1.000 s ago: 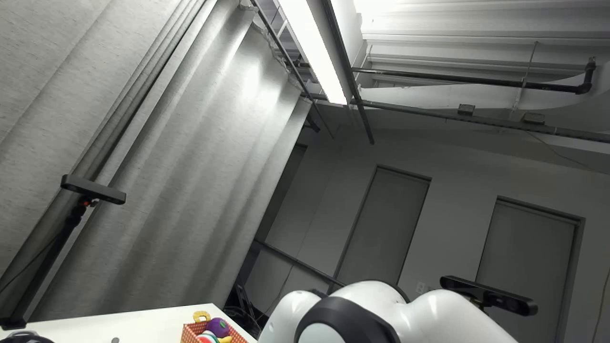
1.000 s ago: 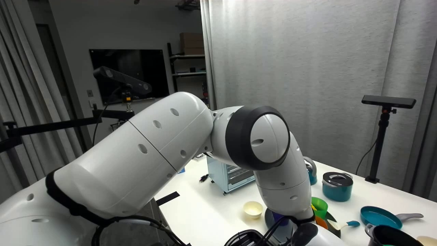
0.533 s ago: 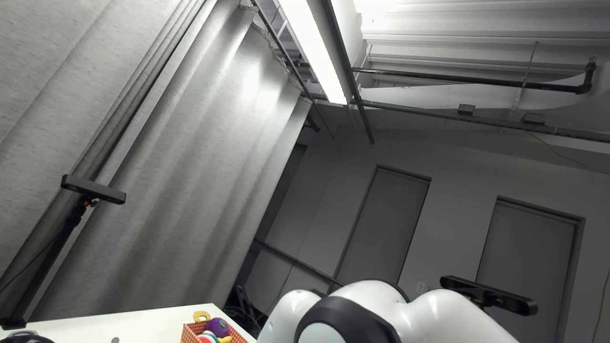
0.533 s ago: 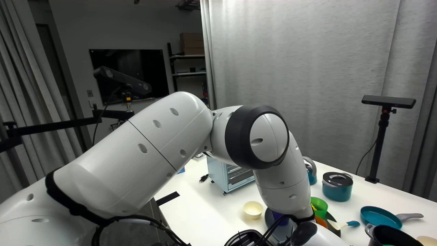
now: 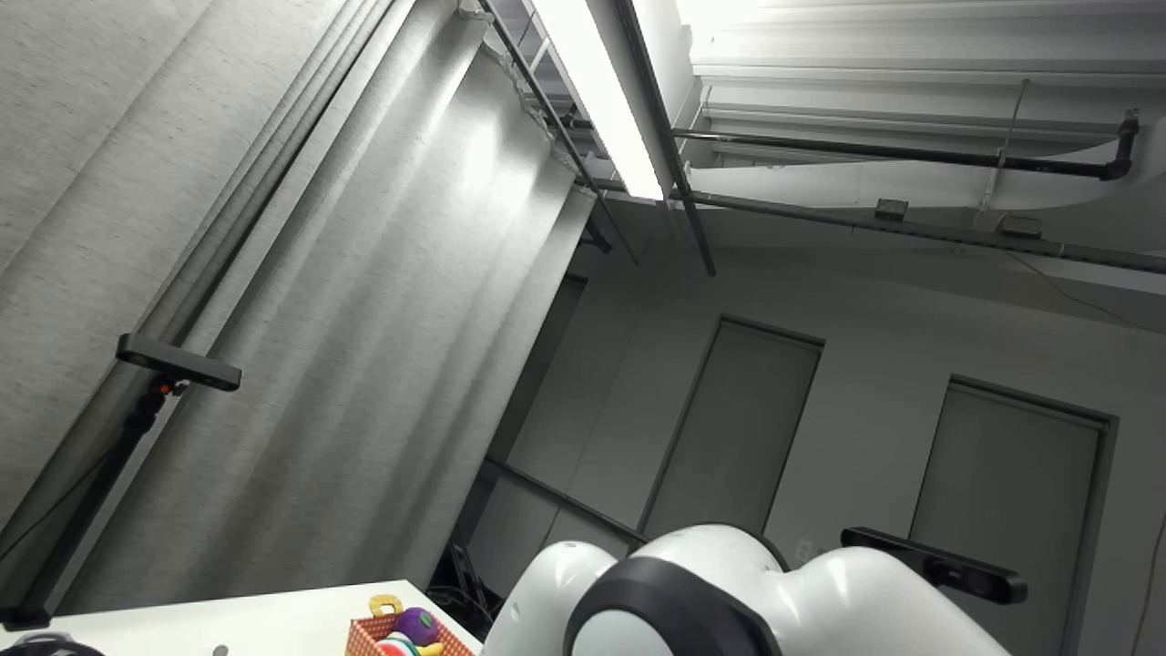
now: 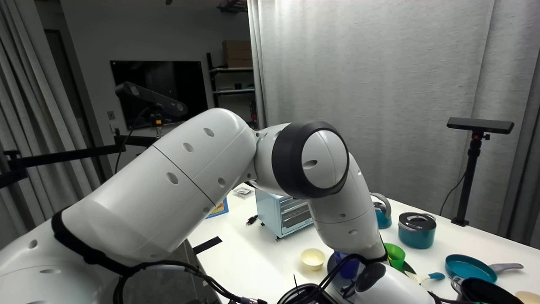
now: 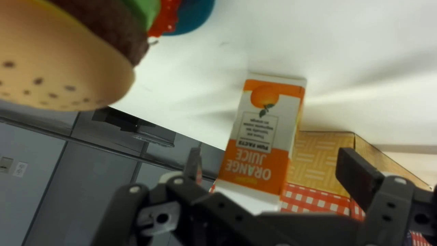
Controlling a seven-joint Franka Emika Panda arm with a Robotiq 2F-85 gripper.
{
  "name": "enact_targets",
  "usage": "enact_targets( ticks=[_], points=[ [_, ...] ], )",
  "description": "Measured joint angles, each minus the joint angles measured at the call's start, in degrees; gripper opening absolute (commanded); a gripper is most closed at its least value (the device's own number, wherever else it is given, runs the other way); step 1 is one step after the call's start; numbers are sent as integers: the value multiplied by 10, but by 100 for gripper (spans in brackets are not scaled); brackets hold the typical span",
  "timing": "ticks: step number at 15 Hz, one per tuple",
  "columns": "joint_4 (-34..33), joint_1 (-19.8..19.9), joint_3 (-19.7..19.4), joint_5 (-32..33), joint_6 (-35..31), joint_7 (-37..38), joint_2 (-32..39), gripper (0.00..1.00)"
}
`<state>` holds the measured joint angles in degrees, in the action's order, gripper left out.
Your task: Put a plush toy in the black pot
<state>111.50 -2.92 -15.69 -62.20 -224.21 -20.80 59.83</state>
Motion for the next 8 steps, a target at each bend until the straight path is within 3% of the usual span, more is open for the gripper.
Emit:
enact_targets(
  ticks=[8],
  points=[
    [15, -19, -8, -36, -36, -38, -33, 100]
  ],
)
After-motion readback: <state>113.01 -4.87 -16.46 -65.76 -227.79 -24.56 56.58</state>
